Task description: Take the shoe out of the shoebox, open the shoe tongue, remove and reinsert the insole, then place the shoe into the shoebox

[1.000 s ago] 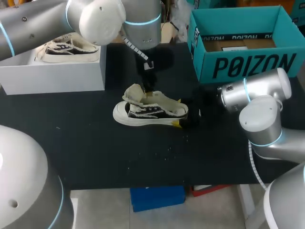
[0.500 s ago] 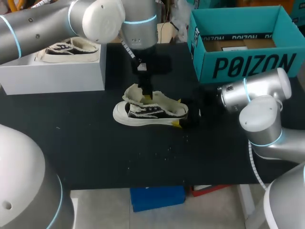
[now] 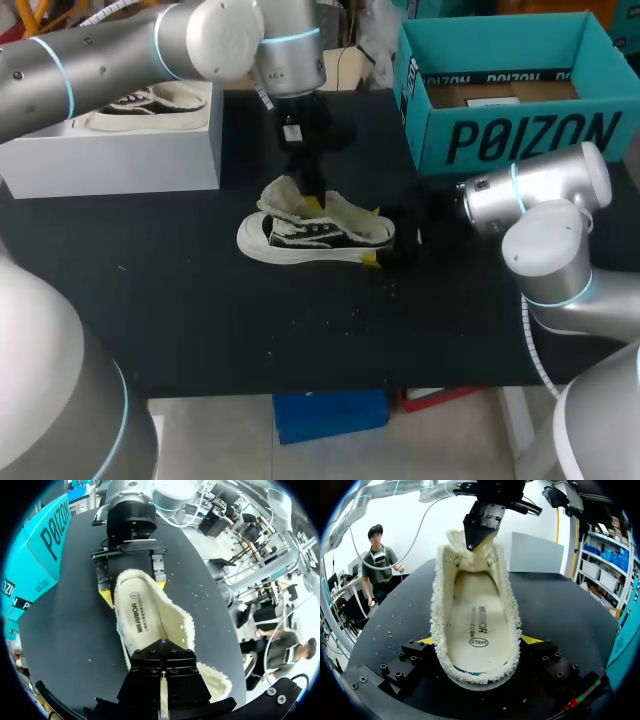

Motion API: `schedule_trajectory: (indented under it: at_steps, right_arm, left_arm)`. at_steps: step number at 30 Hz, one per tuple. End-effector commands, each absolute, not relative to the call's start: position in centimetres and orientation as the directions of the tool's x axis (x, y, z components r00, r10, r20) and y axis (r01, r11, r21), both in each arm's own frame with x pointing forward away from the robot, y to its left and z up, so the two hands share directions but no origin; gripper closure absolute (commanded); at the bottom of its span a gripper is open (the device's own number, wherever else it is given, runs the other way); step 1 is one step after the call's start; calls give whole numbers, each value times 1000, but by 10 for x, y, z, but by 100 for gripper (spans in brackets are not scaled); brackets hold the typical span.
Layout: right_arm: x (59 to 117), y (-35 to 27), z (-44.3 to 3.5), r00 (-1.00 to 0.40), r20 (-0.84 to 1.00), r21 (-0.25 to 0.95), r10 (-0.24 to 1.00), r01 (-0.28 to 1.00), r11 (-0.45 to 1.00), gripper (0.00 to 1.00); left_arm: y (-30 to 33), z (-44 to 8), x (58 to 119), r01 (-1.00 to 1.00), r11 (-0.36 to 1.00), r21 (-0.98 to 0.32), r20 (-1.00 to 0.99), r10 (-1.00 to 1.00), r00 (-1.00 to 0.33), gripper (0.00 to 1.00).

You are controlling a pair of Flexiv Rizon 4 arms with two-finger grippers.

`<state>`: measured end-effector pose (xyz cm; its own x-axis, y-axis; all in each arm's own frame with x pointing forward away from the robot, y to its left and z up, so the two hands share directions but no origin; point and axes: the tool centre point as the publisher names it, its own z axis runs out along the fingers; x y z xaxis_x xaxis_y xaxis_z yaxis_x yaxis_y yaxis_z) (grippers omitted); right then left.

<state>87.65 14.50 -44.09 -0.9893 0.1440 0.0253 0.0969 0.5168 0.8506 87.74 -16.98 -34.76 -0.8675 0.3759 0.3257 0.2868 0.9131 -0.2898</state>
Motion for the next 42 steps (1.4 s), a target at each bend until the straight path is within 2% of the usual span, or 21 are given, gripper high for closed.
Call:
schedule_trajectory:
  at_steps: [1,42]
  right_arm:
    - [877,145,-442,-989,26,850,145,98,518,100]
    - [877,145,-442,-989,26,850,145,98,518,100]
  left_arm:
    - [-173,-357,881,264,916,-301,353,365,-862,100]
    - [-196,-416,846,192,957,-218,328,257,-909,100]
